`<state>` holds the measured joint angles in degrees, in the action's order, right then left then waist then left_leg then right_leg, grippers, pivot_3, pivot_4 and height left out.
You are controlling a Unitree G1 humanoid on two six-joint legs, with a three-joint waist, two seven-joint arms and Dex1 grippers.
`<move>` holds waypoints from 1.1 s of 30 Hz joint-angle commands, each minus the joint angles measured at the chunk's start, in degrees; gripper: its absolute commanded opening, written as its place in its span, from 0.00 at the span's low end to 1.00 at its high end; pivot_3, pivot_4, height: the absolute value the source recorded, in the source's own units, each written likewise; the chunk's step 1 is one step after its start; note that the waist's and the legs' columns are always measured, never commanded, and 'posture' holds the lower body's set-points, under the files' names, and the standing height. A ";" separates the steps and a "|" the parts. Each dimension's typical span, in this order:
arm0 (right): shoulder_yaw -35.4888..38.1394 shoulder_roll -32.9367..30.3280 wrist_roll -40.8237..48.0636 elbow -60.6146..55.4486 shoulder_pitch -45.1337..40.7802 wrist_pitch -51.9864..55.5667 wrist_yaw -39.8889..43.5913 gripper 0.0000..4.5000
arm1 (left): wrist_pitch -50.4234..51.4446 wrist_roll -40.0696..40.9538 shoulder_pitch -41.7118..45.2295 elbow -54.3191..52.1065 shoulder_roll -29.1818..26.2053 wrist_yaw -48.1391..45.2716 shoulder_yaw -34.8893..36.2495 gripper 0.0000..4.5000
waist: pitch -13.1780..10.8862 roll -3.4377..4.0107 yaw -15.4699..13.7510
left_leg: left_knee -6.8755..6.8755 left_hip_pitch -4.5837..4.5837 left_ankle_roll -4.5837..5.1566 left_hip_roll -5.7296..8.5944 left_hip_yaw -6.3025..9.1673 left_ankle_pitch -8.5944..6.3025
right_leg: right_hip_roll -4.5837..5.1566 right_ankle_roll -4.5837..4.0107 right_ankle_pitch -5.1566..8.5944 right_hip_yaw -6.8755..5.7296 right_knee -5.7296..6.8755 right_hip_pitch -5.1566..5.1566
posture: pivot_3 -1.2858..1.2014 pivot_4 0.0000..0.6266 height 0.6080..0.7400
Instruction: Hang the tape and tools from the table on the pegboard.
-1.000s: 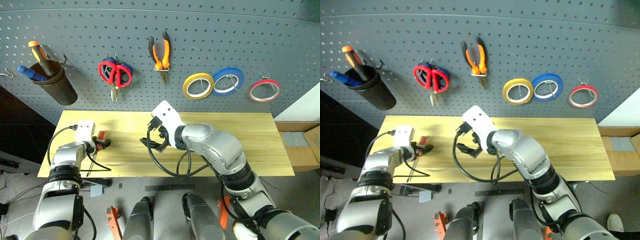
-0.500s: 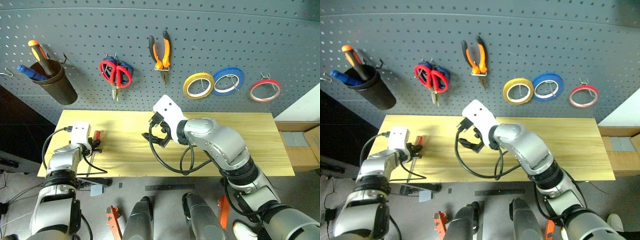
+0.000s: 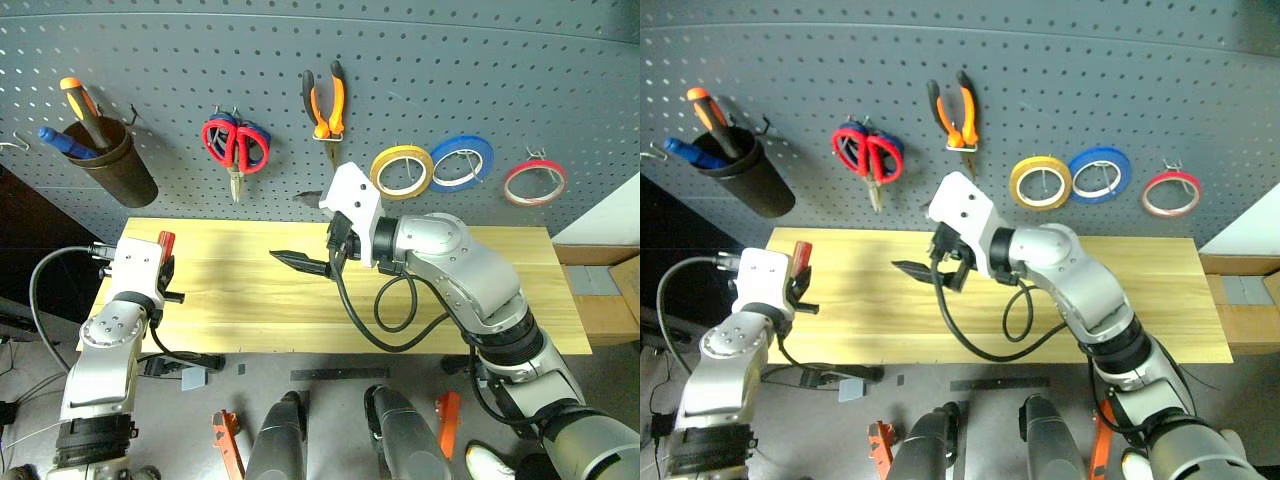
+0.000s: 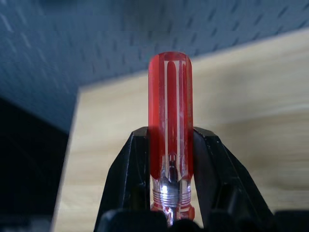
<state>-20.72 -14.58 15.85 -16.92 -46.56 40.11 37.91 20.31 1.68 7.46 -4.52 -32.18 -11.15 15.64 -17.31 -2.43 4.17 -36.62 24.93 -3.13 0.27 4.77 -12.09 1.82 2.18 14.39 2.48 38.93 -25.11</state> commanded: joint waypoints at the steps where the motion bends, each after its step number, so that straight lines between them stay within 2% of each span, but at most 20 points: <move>1: 2.00 0.96 0.10 0.38 -2.02 -4.03 0.88 1.00 | -9.10 -1.25 2.21 -7.86 0.38 2.77 2.26 0.19 | 0.15 -0.03 -0.57 | -0.01 0.00 -0.04 0.00 -0.01 0.02 | -0.01 -0.01 -0.01 -0.03 0.01 0.00 | 0.52 0.31 1.00; 5: 2.28 1.24 0.02 2.19 -2.98 -6.17 2.08 1.00 | -17.60 -0.99 6.85 -9.07 -0.73 2.49 3.29 0.19 | 0.60 -0.43 -1.62 | -0.02 0.01 -0.10 0.00 -0.05 0.06 | -0.03 -0.03 -0.02 -0.10 0.01 0.01 | 0.52 0.27 1.00; 10: 2.59 1.63 -0.66 4.54 -4.66 -8.69 2.80 1.00 | -20.42 0.11 15.88 -6.55 -1.62 3.68 5.18 0.19 | 1.43 -0.50 -1.94 | -0.02 0.00 -0.09 0.06 -0.16 0.06 | -0.02 -0.03 -0.03 -0.07 -0.05 0.04 | 0.52 0.24 1.00; 16: 3.72 3.14 -2.56 9.19 -8.19 -12.26 1.48 1.00 | -24.02 3.93 36.09 6.79 -2.58 4.76 6.39 0.19 | 1.94 -0.81 -2.40 | -0.19 0.00 -0.14 0.09 -0.13 0.08 | -0.54 -0.14 -0.12 -0.16 0.03 0.06 | 0.52 0.22 1.00; 19: 3.63 3.95 -3.28 10.86 -9.19 -13.51 1.10 1.00 | -28.33 4.53 42.25 16.13 -2.43 4.25 6.05 0.19 | 2.48 -0.84 -2.37 | -0.21 0.00 -0.28 0.09 -0.16 0.16 | -0.51 -0.14 -0.13 -0.13 0.03 0.07 | 0.51 0.21 1.00; 28: 3.53 4.14 -4.05 11.10 -9.23 -13.76 1.72 1.00 | -39.89 2.88 46.04 34.23 -1.43 7.47 5.44 0.19 | 3.01 -0.87 -2.28 | -0.25 -0.01 -0.33 0.08 -0.25 0.20 | -0.52 -0.15 -0.13 -0.12 0.06 0.02 | 0.50 0.22 1.00; 33: 3.70 3.65 -3.94 10.45 -8.96 -13.47 2.06 1.00 | -44.70 2.91 46.93 41.34 1.06 8.58 4.20 0.19 | 3.04 -0.89 -2.26 | -0.28 0.00 -0.31 0.08 -0.24 0.18 | -0.51 -0.16 -0.14 -0.13 0.08 0.03 | 0.50 0.23 1.00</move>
<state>-18.60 -10.85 11.98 -4.24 -54.94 27.55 39.92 -21.76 4.58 52.49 36.78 -31.11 -3.02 20.33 -14.27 -3.32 1.92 -36.91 24.92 -3.39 0.36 4.53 -11.93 1.31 2.03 14.25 2.35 39.02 -25.08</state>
